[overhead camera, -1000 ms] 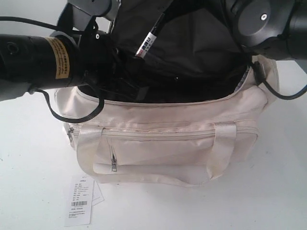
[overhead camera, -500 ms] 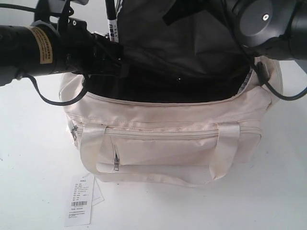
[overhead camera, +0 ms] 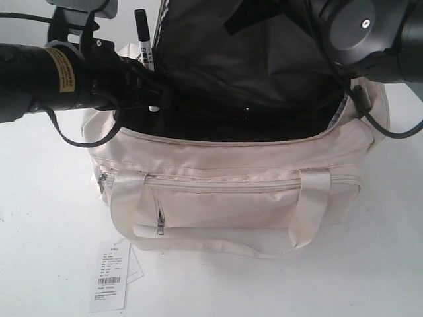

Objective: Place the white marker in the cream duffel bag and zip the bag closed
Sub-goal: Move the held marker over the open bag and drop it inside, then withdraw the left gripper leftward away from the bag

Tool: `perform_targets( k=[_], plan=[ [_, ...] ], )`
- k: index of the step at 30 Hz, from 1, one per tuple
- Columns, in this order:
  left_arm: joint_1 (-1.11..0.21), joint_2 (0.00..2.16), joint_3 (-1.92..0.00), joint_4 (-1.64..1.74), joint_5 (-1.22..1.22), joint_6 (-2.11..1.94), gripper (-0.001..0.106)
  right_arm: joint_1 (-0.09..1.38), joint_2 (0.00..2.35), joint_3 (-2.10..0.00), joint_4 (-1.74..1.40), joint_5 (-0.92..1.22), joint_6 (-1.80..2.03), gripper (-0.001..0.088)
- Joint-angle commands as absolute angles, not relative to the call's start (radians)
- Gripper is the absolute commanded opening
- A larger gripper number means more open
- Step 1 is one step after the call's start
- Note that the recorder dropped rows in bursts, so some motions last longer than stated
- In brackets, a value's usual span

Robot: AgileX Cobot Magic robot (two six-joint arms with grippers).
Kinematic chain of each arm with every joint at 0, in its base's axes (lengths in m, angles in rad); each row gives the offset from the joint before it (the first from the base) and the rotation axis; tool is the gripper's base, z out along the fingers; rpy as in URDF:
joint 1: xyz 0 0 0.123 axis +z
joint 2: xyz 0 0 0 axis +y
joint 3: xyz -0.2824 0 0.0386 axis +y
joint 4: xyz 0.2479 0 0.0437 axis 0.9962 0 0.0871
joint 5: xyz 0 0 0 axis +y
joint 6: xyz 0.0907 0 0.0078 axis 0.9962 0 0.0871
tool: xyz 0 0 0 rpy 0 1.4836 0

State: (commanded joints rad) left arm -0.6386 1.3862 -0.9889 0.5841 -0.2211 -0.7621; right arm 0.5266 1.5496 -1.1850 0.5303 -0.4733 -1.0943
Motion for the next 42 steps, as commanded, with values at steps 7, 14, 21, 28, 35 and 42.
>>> perform_targets(
  k=[7,14,21,28,35,42],
  plan=[
    [-0.639,1.441,-0.989,0.584,-0.324,-0.755,0.0,0.527,1.55,-1.185,0.53,-0.473,-1.094,0.0],
    [-0.639,1.475,-0.989,0.584,-0.322,-0.755,0.018,0.527,1.55,-1.185,0.53,-0.473,-1.094,0.0],
    [-0.639,1.475,-0.989,0.584,-0.327,-0.755,0.067,0.527,1.55,-1.185,0.53,-0.473,-1.094,0.0],
    [-0.639,1.376,-0.991,0.584,-0.107,-0.725,0.032,0.527,1.55,-1.185,0.53,-0.473,-1.094,0.0],
    [-0.639,1.283,-0.991,0.587,0.082,-0.718,0.0,0.527,1.55,-1.185,0.53,-0.473,-1.094,0.0],
    [-0.641,1.201,-0.991,0.552,0.357,-0.635,0.0,0.527,1.55,-1.185,0.53,-0.473,-1.094,0.0]
  ],
)
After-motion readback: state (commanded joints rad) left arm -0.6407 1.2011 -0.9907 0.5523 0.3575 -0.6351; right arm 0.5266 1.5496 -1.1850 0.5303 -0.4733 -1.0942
